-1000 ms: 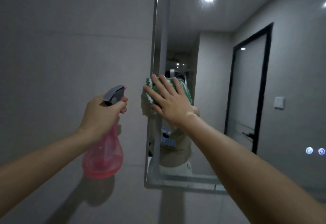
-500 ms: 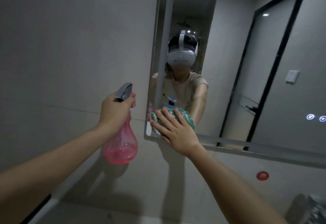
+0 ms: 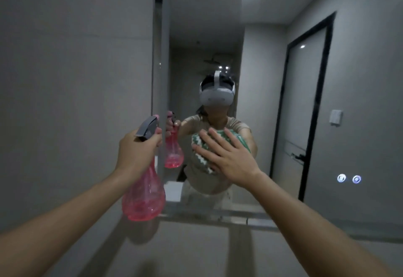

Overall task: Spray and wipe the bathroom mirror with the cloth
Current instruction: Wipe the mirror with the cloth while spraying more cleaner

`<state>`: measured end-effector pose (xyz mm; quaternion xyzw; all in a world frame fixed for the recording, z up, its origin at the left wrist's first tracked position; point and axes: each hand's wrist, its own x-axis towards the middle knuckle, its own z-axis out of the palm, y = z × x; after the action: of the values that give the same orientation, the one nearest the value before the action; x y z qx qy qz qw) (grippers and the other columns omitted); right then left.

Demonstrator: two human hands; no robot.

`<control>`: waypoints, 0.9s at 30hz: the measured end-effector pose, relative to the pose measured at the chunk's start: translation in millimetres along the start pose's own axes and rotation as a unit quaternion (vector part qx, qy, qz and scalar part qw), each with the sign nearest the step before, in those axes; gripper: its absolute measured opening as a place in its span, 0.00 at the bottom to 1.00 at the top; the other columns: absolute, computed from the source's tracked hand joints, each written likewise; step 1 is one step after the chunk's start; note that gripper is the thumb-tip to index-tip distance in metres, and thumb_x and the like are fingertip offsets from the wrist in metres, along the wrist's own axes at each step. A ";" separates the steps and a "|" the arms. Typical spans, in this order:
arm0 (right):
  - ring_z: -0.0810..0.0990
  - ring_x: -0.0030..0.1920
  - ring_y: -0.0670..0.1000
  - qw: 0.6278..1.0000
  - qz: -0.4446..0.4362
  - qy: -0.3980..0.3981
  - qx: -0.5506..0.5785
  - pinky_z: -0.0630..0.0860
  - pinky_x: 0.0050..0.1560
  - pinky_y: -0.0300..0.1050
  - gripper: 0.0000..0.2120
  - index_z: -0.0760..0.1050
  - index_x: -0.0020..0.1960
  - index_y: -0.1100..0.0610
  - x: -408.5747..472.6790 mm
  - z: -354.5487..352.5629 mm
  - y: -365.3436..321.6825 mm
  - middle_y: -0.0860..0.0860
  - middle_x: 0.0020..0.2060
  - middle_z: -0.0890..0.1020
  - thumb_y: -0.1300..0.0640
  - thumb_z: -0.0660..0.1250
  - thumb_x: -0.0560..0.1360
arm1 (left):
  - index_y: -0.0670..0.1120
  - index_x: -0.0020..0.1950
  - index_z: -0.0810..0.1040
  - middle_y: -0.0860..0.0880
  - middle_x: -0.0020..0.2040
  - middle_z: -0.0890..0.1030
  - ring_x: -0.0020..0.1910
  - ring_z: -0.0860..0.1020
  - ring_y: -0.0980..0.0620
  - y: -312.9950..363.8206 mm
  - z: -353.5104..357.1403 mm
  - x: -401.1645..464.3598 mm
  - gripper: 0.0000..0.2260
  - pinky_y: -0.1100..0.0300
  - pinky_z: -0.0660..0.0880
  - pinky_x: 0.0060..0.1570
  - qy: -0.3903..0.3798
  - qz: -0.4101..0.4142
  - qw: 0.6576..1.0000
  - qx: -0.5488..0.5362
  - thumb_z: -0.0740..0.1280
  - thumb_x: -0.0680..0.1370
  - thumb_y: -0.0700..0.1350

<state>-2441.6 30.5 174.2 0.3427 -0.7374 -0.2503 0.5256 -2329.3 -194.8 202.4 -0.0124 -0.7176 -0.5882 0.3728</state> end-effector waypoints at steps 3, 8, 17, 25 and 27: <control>0.62 0.73 0.57 0.998 0.054 0.018 -0.015 0.56 0.70 0.58 0.26 0.60 0.75 0.49 33.7 -23.5 63.5 0.54 0.73 0.63 0.46 0.52 0.78 | 0.43 0.42 0.82 0.44 0.41 0.82 0.39 0.75 0.49 39.8 9.5 19.3 0.04 0.55 0.71 0.39 -0.005 0.032 0.999 0.006 0.68 0.74 0.39; 0.61 0.73 0.57 0.995 0.098 0.005 -0.023 0.55 0.71 0.59 0.27 0.54 0.76 0.48 104.1 -69.7 146.5 0.55 0.74 0.62 0.43 0.46 0.78 | 0.50 0.36 0.79 0.61 0.23 0.77 0.25 0.75 0.66 117.7 20.4 59.5 0.11 0.75 0.67 0.26 0.006 0.099 0.995 -0.008 0.66 0.74 0.35; 0.46 0.76 0.54 0.981 0.195 0.010 -0.013 0.44 0.73 0.55 0.26 0.43 0.77 0.45 219.5 -123.1 249.8 0.52 0.77 0.47 0.42 0.44 0.81 | 0.40 0.38 0.80 0.41 0.40 0.83 0.36 0.82 0.53 218.4 24.8 125.5 0.07 0.63 0.79 0.33 0.019 0.153 0.987 -0.034 0.67 0.69 0.43; 0.47 0.76 0.54 0.959 0.274 0.063 0.021 0.46 0.73 0.56 0.26 0.47 0.77 0.47 274.6 -147.4 322.1 0.52 0.77 0.49 0.43 0.47 0.82 | 0.42 0.41 0.79 0.42 0.43 0.82 0.42 0.81 0.43 274.9 37.5 169.1 0.05 0.45 0.77 0.55 -0.011 0.167 0.985 -0.046 0.66 0.70 0.42; 0.48 0.76 0.54 0.957 0.280 0.075 0.020 0.47 0.73 0.56 0.26 0.48 0.77 0.47 277.1 -150.3 331.2 0.51 0.77 0.50 0.43 0.47 0.81 | 0.41 0.41 0.79 0.43 0.43 0.82 0.41 0.80 0.44 280.7 42.9 174.6 0.04 0.46 0.77 0.54 -0.013 0.175 0.983 -0.048 0.64 0.72 0.40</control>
<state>-2438.5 28.2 631.4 0.1510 -0.7667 -0.0523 0.6218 -2349.6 -145.2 531.4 -0.1632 -0.6804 -0.5471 0.4595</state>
